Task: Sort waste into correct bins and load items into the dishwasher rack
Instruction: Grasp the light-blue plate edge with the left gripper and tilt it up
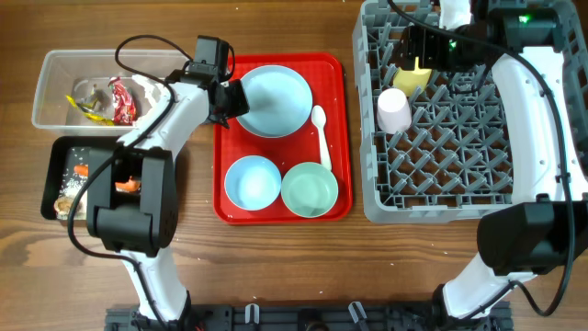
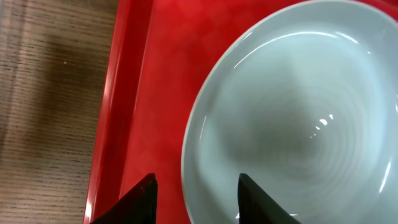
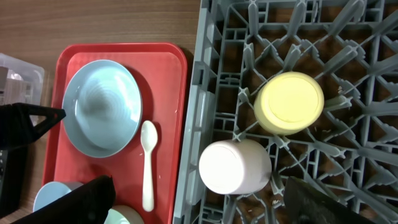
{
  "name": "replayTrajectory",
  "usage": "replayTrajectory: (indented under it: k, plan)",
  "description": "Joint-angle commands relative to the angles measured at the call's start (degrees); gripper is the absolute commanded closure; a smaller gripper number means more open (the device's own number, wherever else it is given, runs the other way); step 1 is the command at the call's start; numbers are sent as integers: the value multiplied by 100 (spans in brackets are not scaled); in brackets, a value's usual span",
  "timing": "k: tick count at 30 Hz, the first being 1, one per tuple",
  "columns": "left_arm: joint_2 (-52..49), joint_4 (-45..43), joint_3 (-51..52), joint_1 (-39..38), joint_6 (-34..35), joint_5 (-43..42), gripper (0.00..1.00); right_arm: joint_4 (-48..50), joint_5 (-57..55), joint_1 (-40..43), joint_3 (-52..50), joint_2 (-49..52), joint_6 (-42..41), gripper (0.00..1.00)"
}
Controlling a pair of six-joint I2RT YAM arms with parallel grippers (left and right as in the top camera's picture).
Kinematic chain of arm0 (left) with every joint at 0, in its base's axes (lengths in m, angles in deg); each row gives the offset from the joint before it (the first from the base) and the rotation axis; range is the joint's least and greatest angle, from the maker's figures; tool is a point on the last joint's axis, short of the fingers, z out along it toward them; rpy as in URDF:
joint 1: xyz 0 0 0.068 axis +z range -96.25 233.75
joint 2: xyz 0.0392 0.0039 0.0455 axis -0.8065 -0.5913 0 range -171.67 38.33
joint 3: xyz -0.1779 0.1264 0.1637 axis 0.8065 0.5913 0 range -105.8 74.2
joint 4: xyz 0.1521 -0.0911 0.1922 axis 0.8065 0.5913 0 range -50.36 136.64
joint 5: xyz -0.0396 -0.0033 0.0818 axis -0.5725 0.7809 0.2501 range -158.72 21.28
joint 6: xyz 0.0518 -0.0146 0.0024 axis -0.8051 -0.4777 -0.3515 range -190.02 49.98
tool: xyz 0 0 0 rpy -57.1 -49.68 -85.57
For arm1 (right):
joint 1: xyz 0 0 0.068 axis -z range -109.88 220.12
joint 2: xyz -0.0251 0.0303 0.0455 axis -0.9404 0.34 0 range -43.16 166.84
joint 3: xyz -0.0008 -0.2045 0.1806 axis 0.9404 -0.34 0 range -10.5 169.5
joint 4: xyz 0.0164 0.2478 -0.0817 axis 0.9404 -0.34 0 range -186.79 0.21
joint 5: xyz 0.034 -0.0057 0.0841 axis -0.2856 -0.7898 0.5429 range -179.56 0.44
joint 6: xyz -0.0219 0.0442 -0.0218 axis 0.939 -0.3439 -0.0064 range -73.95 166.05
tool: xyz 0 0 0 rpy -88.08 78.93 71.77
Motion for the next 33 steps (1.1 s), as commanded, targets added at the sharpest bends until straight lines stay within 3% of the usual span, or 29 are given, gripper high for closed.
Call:
replayTrajectory:
  k: [1,4,5,6,7,9,27,33]
  plan:
    - [-319,-17,7,-33,37,-101,59,-4,94,13,-52,48,52,11]
    - [-446,-50,7,-33,39,-160,60,-9,94,13,-52,48,52,11]
    - [-459,-63,7,-33,39,-162,65,-9,92,13,-52,48,55,11]
    - [-468,-85,7,-33,39,-162,80,-7,94,13,-52,48,55,11]
    - [-468,-101,7,-33,39,-168,89,-7,94,13,-52,48,52,11]
    - [-450,-127,4,-31,39,-181,96,-7,94,13,-52,48,55,11]
    - [1027,-227,-7,-33,79,-387,96,-44,264,-120,-52,48,387,17]
    - [1482,-227,-7,-83,81,-1121,96,2,260,-452,-52,50,400,17]
